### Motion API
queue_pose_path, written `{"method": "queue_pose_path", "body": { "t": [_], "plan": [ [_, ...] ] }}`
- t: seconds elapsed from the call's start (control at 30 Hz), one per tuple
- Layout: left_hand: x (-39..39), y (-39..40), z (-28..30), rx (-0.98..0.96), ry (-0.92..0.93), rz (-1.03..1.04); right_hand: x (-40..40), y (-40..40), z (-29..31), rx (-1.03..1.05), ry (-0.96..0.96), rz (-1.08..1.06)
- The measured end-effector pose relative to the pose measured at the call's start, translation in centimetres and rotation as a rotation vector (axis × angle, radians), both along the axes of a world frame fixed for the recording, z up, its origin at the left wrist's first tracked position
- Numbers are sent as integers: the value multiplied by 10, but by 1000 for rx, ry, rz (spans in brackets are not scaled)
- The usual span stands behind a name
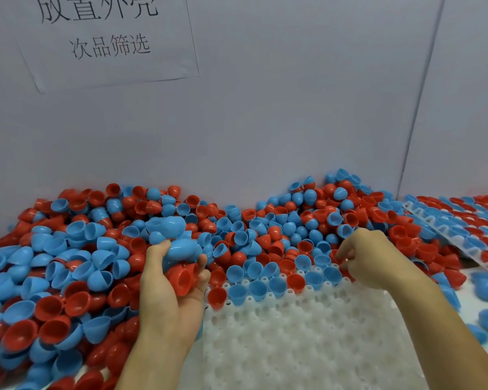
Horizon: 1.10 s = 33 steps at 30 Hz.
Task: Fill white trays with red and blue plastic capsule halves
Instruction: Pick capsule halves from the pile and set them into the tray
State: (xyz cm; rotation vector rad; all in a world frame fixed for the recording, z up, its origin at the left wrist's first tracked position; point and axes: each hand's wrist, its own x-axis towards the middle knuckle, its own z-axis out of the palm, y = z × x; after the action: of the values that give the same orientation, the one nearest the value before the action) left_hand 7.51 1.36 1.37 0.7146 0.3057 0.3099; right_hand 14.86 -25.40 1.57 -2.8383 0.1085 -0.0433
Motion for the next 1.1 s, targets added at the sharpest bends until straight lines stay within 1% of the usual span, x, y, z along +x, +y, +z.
{"method": "queue_pose_path", "body": {
  "t": [0.17,0.33,0.4,0.5,0.57,0.6,0.7,0.77,0.83,0.9,0.97,1.03,1.1],
  "plan": [
    [1,0,0,-6,-9,-2,0,0,5,29,-39,1],
    [1,1,-1,-18,-13,-13,-3,4,9,-3,-29,15],
    [1,2,-1,-28,-23,-28,-5,3,21,-3,-77,7],
    [2,1,-2,-37,-43,-81,-16,10,50,26,-243,67],
    [2,1,-2,-40,-37,-104,-26,25,72,91,-335,169],
    [2,0,-3,-45,-32,-116,-30,36,83,133,-344,225],
    [1,-2,-3,-48,-53,-158,-43,76,104,283,-267,376],
    [1,-1,-2,-2,-95,-178,-52,106,99,434,-192,431],
    [0,0,-4,165,-149,-224,-61,130,79,602,-170,416],
    [0,-2,-6,322,-187,-284,-69,144,59,742,-202,347],
    [1,-5,-9,388,-219,-304,-69,149,45,833,-218,313],
    [2,-6,-12,433,-227,-282,-66,147,37,895,-221,317],
    [2,-6,-12,435,-225,-256,-62,145,33,933,-212,338]
  ]
}}
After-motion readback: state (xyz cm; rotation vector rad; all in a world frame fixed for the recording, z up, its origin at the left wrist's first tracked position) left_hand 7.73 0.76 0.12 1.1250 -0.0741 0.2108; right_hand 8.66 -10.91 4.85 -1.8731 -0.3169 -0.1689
